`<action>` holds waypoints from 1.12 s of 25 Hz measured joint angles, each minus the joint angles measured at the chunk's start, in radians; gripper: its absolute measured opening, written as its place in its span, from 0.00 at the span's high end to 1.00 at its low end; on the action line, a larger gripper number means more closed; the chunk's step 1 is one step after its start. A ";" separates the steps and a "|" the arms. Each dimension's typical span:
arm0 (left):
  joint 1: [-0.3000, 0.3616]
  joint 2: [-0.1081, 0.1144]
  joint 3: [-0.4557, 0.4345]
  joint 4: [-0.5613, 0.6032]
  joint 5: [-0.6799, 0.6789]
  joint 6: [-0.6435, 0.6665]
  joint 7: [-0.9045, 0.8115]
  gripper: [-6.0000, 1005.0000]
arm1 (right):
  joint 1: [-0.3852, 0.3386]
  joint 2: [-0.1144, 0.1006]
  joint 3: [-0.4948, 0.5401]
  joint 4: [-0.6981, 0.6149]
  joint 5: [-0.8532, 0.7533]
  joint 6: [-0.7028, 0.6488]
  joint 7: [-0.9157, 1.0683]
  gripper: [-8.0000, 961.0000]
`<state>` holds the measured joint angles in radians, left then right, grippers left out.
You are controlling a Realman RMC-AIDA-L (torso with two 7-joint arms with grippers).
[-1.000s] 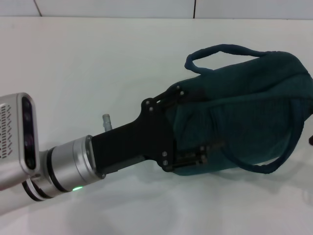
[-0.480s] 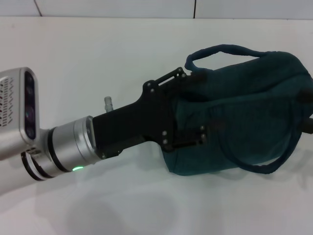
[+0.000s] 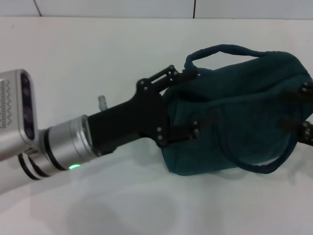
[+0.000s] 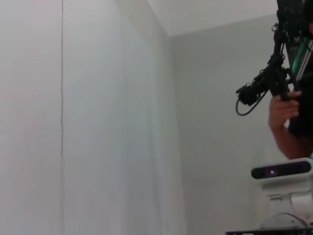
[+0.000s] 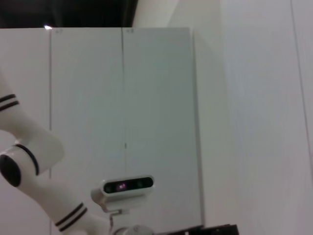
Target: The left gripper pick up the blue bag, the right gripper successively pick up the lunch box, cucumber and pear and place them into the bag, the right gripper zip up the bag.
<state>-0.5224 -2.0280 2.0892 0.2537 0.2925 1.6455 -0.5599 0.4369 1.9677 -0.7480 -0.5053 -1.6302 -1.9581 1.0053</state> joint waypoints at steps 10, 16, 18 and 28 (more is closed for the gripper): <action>-0.055 0.111 -0.049 -0.053 0.016 0.032 -0.137 0.17 | 0.084 0.049 -0.002 0.034 0.010 0.119 0.003 0.49; -0.057 0.138 -0.043 -0.111 0.017 0.108 -0.125 0.17 | 0.157 0.056 -0.009 0.107 0.011 0.165 -0.004 0.49; -0.051 0.143 -0.043 -0.129 0.017 0.132 -0.110 0.17 | 0.171 0.057 -0.019 0.128 0.011 0.173 -0.020 0.49; 0.007 0.122 -0.050 -0.145 0.013 0.158 -0.052 0.20 | 0.210 0.060 -0.071 0.168 0.025 0.172 -0.099 0.49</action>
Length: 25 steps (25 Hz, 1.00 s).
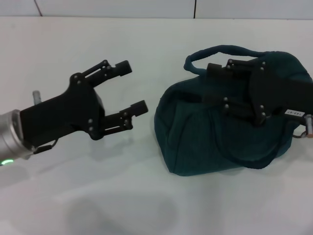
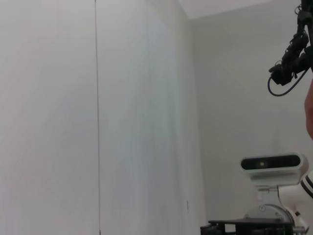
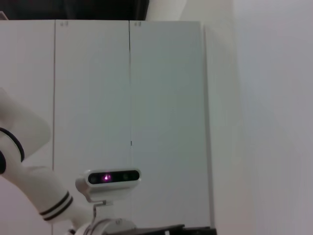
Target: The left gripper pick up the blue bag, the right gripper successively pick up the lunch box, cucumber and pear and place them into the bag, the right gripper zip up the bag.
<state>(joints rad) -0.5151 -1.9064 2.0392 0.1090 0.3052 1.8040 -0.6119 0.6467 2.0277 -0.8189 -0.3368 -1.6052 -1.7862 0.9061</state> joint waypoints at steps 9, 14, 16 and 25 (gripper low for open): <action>0.012 -0.052 0.003 -0.003 -0.001 -0.026 0.013 0.22 | -0.090 -0.015 -0.004 -0.064 0.005 -0.047 0.005 0.49; -0.007 -0.084 0.007 0.004 0.032 -0.059 0.016 0.23 | -0.217 -0.016 0.001 -0.170 0.065 -0.084 0.007 0.49; -0.014 -0.093 0.004 0.005 0.040 -0.064 0.017 0.24 | -0.255 -0.018 0.001 -0.196 0.109 -0.089 0.007 0.49; -0.027 -0.159 0.003 0.020 0.043 -0.209 0.087 0.26 | -0.334 -0.033 0.035 -0.206 0.185 -0.091 -0.007 0.49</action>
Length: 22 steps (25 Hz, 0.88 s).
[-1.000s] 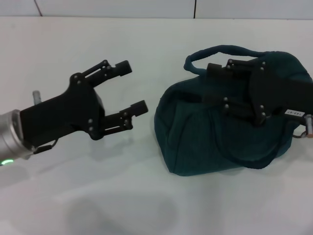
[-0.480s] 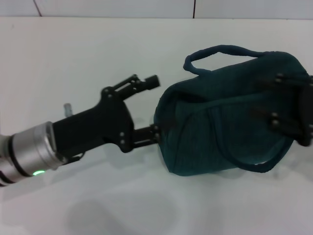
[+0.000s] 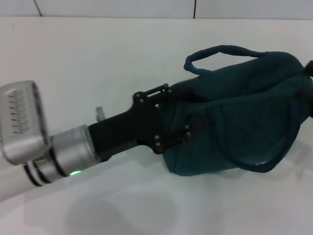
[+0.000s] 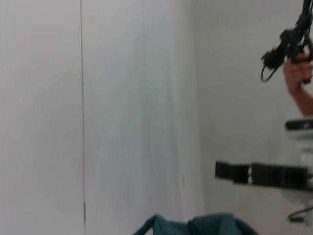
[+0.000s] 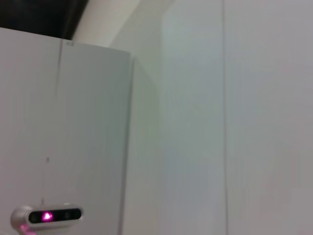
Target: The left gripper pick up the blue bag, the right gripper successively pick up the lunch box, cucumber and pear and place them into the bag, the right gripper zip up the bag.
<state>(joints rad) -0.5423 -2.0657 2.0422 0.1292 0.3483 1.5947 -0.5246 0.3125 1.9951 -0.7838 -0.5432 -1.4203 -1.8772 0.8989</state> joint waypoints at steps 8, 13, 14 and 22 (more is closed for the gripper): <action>-0.011 -0.015 0.002 0.030 0.025 -0.069 0.015 0.36 | -0.029 -0.001 0.027 0.005 -0.002 -0.020 -0.003 0.49; -0.011 -0.015 -0.002 0.035 0.035 -0.071 0.030 0.41 | -0.035 0.002 0.044 0.005 -0.001 -0.031 -0.006 0.49; -0.011 -0.015 -0.002 0.035 0.035 -0.071 0.037 0.45 | -0.036 0.003 0.044 0.006 -0.001 -0.032 -0.009 0.49; 0.013 -0.015 -0.050 0.035 0.028 -0.067 0.101 0.75 | -0.037 0.006 0.045 0.011 -0.002 -0.046 -0.026 0.48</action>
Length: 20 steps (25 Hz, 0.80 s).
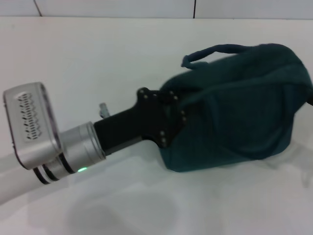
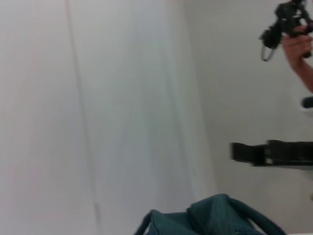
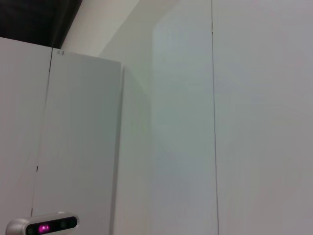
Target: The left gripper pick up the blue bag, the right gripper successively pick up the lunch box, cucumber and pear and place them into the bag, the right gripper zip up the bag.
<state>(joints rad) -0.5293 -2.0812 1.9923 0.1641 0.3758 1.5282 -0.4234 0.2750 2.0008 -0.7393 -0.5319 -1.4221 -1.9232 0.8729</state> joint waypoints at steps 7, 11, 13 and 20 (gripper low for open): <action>0.027 0.041 -0.054 0.000 0.010 0.018 -0.041 0.88 | 0.000 -0.001 0.002 0.001 0.002 -0.006 0.000 0.48; 0.031 0.087 -0.051 -0.006 0.058 0.084 -0.081 0.91 | 0.006 -0.001 0.002 0.001 0.002 -0.006 0.004 0.48; 0.035 0.111 -0.050 -0.010 0.072 0.123 -0.102 0.92 | 0.008 -0.001 0.002 0.001 0.002 -0.007 0.007 0.48; 0.057 0.147 -0.049 -0.013 0.081 0.172 -0.113 0.92 | 0.011 0.000 0.001 0.001 0.002 -0.016 0.008 0.48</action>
<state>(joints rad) -0.4720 -1.9337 1.9435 0.1508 0.4569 1.7003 -0.5364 0.2857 2.0011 -0.7378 -0.5307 -1.4203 -1.9388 0.8812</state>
